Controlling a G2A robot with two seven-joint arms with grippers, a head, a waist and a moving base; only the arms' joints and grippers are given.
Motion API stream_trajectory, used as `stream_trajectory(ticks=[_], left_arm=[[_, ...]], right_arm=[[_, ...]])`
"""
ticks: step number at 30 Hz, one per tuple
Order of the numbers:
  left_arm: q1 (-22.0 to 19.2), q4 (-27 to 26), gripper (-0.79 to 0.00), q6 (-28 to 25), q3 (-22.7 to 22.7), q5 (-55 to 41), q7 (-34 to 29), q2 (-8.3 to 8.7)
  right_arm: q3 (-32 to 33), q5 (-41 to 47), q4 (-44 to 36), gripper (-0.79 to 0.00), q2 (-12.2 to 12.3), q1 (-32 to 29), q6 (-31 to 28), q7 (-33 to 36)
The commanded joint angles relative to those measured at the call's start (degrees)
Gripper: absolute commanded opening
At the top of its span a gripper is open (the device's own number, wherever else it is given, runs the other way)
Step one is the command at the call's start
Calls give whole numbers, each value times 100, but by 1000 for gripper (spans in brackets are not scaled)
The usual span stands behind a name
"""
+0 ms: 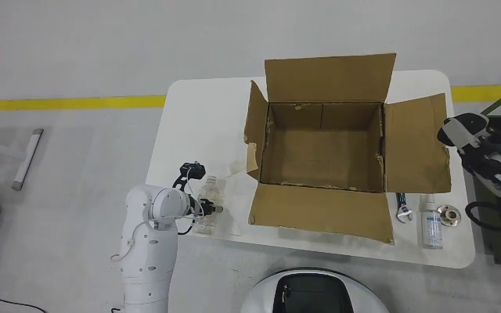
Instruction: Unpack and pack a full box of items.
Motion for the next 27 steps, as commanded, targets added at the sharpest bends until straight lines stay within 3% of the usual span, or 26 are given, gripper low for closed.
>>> stream_trajectory(ticks=[1, 3, 4, 7, 18, 23, 27], left_arm=[[-3, -22, -151, 87, 81, -98, 0, 75], [1, -63, -413, 158, 158, -217, 0, 147], [7, -92, -462, 197, 200, -268, 0, 183], [33, -176, -785, 300, 326, -359, 0, 295], [64, -753, -785, 706, 588, -780, 0, 679], [-7, -1315, -785, 934, 600, -957, 0, 851], [-171, -1803, -785, 1371, 569, -1117, 0, 994]], right_arm=[[0, 0, 0, -739, 0, 0, 0, 0], [0, 0, 0, -739, 0, 0, 0, 0], [0, 0, 0, -739, 0, 0, 0, 0], [0, 0, 0, -742, 0, 0, 0, 0], [0, 0, 0, -785, 0, 0, 0, 0], [11, -66, 0, -785, 3, 5, -15, -79], [189, -37, 171, -785, 9, 56, 306, -363]])
